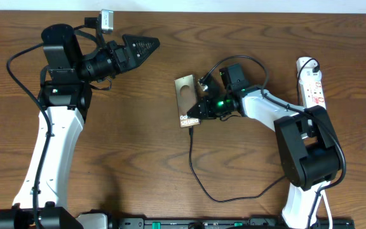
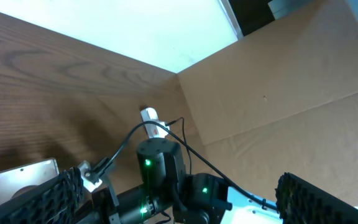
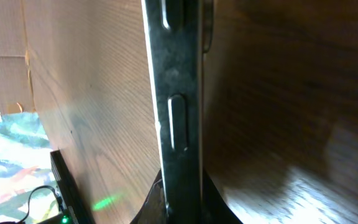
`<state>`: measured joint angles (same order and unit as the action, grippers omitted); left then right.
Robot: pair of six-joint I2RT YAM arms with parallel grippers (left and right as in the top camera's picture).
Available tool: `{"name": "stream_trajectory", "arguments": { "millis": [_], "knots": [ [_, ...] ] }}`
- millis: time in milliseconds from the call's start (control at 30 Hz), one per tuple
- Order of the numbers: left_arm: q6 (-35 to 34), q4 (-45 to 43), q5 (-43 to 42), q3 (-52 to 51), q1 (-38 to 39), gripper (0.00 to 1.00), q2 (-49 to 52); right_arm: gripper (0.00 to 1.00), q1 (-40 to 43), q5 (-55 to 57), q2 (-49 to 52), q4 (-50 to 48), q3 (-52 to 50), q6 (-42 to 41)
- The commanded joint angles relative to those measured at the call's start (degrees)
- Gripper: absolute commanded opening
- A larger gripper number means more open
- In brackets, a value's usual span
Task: Plug charger to phone and switch on socket
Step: 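Lower the phone with the right gripper and lay it flat on the table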
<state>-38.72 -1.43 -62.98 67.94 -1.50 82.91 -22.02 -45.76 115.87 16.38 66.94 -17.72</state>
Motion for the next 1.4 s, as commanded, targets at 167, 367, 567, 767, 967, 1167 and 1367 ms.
{"name": "stream_trajectory", "arguments": {
  "millis": [167, 367, 567, 767, 967, 1167, 1367],
  "knots": [
    [0.8, -0.1, -0.2, 0.5, -0.2, 1.0, -0.9, 0.02, -0.9, 3.4, 0.8, -0.1, 0.8, -1.1],
    [0.8, -0.1, -0.2, 0.5, -0.2, 1.0, -0.9, 0.15, -1.1, 3.4, 1.4, 0.2, 0.8, -1.1],
    [0.8, -0.1, -0.2, 0.5, -0.2, 1.0, -0.9, 0.21, -1.1, 5.9, 1.4, 0.4, 0.8, -0.9],
    [0.8, -0.1, -0.2, 0.5, -0.2, 1.0, -0.9, 0.24, -1.1, 6.7, 1.4, 0.8, 0.8, -0.9],
    [0.8, -0.1, -0.2, 0.5, -0.2, 1.0, -0.9, 0.35, -1.0, 10.6, 1.4, 2.5, 0.8, -0.9],
    [0.8, -0.1, -0.2, 0.5, -0.2, 1.0, -0.9, 0.43, -0.9, 12.6, 1.4, 2.9, 0.8, -0.9],
    [0.8, -0.1, -0.2, 0.5, -0.2, 1.0, -0.9, 0.46, -0.9, 16.0, 1.4, 3.5, 0.8, -0.9]
  ]
}}
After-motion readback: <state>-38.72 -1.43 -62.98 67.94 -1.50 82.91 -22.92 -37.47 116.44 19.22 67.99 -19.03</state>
